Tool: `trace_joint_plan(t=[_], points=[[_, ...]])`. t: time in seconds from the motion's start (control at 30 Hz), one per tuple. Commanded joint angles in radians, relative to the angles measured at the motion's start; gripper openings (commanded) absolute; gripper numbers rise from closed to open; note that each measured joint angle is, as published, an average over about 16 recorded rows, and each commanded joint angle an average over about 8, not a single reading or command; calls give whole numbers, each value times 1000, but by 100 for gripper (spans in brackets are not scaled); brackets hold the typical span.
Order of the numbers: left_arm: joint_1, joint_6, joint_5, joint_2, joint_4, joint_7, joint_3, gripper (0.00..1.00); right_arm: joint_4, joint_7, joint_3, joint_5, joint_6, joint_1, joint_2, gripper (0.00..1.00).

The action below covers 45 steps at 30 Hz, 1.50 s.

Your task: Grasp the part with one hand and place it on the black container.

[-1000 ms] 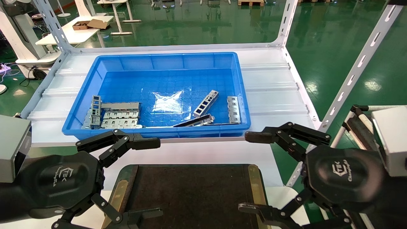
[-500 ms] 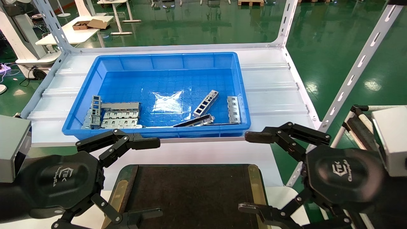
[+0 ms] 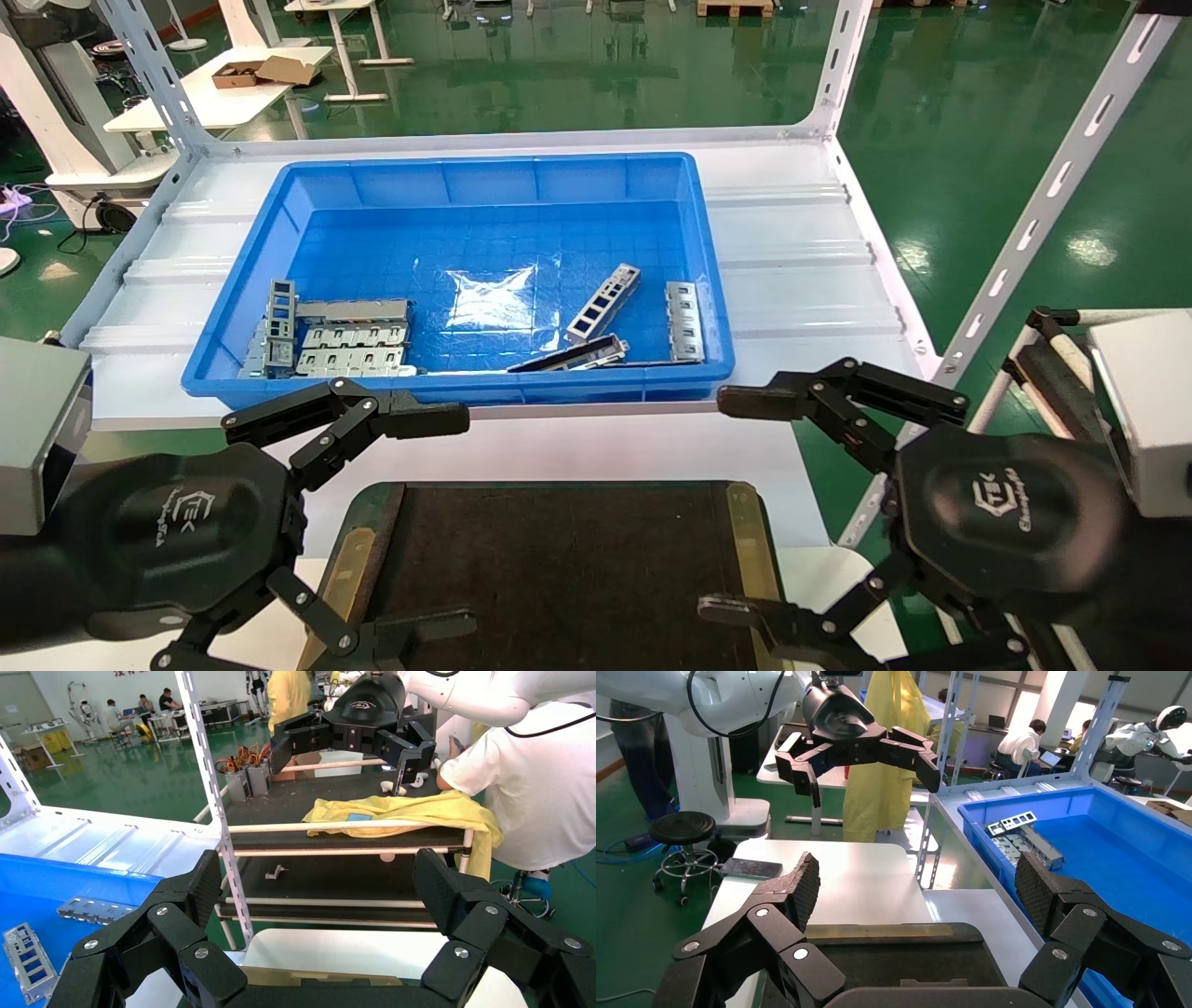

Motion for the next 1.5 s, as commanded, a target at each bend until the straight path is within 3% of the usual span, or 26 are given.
trace_joint_plan(t=[0.03, 0.9, 1.03, 1.17, 1.27, 1.37, 1.5], points=[[0, 0, 0, 0, 0, 0, 0, 100, 0, 0, 0, 0, 0, 0, 0, 100], [18, -76, 41, -11, -22, 46, -21, 100, 0, 0, 0, 0, 0, 0, 0, 100], [35, -122, 72, -88, 168, 92, -54, 100, 0, 0, 0, 0, 0, 0, 0, 100], [2, -195, 148, -149, 526, 245, -92, 100, -1, 0, 0, 0, 0, 0, 0, 100], [-72, -210, 200, -126, 724, 379, -95, 100, -1, 0, 0, 0, 0, 0, 0, 100], [-138, -167, 223, -96, 807, 453, -83, 100, -1, 0, 0, 0, 0, 0, 0, 100], [-186, -115, 236, -72, 794, 474, -66, 100, -1, -1, 0, 0, 0, 0, 0, 100]])
